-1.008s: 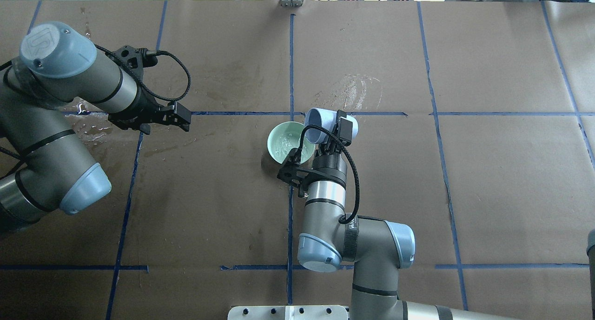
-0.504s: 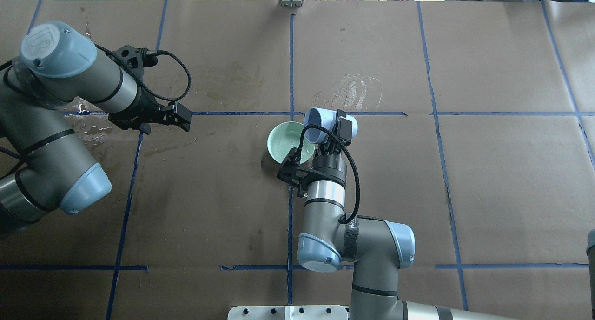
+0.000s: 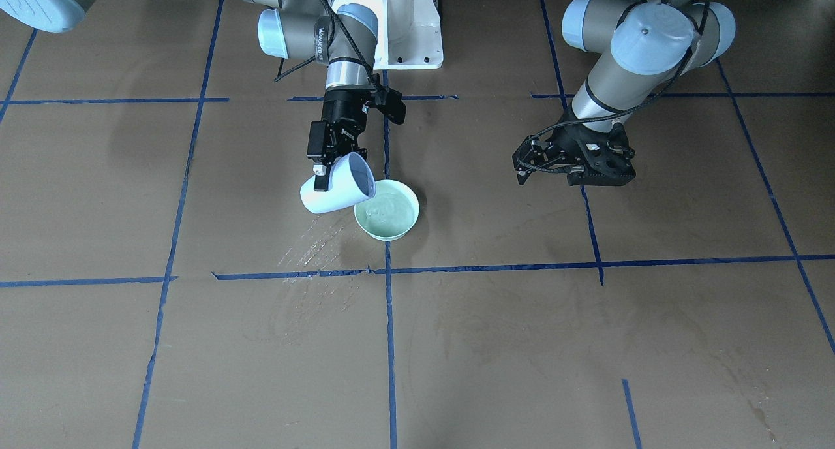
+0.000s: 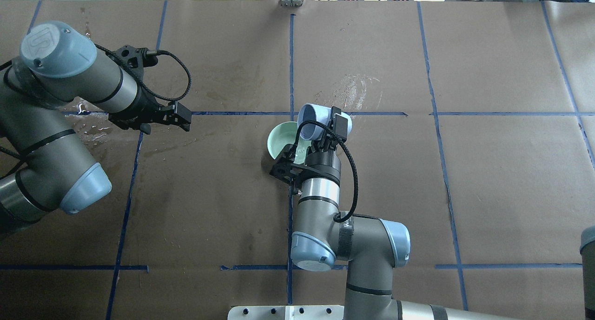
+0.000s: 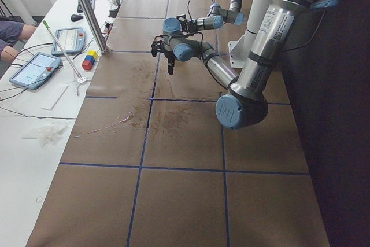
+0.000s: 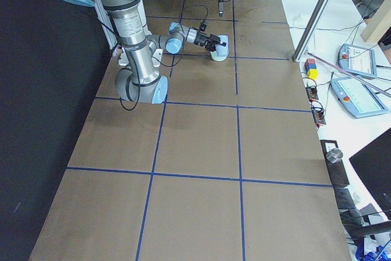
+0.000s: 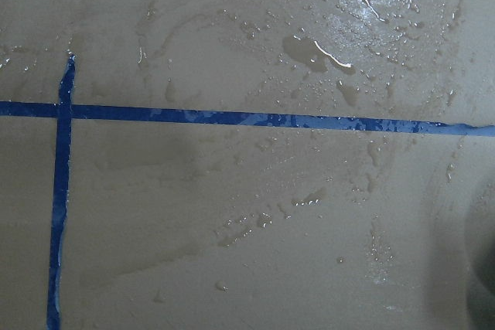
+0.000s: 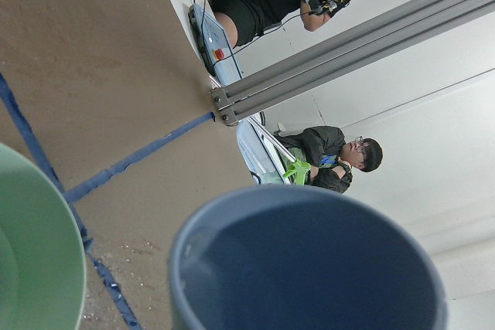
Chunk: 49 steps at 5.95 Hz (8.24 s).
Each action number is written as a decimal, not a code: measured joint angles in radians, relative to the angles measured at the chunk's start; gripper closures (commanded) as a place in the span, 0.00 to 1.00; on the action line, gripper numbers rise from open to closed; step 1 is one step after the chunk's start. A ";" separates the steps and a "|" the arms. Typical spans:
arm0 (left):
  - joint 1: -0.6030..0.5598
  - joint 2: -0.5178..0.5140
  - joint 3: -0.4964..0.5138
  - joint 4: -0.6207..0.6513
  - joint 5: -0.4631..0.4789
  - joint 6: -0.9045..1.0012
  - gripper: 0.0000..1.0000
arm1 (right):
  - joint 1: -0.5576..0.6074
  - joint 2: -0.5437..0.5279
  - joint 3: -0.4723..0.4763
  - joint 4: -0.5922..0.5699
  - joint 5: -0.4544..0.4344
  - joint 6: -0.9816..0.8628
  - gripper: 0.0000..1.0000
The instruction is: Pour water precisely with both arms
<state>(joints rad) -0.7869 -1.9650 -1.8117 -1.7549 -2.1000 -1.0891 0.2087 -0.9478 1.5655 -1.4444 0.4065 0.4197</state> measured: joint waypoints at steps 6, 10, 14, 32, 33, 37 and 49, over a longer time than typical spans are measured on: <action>-0.001 -0.001 -0.005 0.000 0.001 0.000 0.00 | 0.100 -0.057 0.251 0.001 0.259 0.404 1.00; 0.000 -0.003 -0.007 0.000 0.002 0.000 0.00 | 0.207 -0.268 0.454 0.002 0.391 0.517 1.00; 0.000 -0.003 -0.008 0.000 0.002 0.000 0.00 | 0.344 -0.487 0.532 0.005 0.521 0.792 1.00; 0.000 -0.001 -0.007 0.000 0.003 -0.002 0.00 | 0.264 -0.815 -0.002 0.875 0.369 0.931 0.98; 0.000 0.000 -0.008 0.000 0.003 -0.002 0.00 | 0.244 -0.804 -0.009 0.875 0.348 0.931 0.96; 0.000 0.003 -0.006 0.000 0.003 -0.002 0.00 | 0.222 -0.799 -0.029 0.876 0.315 0.933 0.63; 0.000 0.002 -0.005 0.000 0.005 0.000 0.00 | 0.225 -0.819 0.033 0.877 0.226 0.933 0.00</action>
<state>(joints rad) -0.7870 -1.9633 -1.8162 -1.7549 -2.0954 -1.0891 0.4335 -1.7667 1.5986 -0.5675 0.6324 1.3526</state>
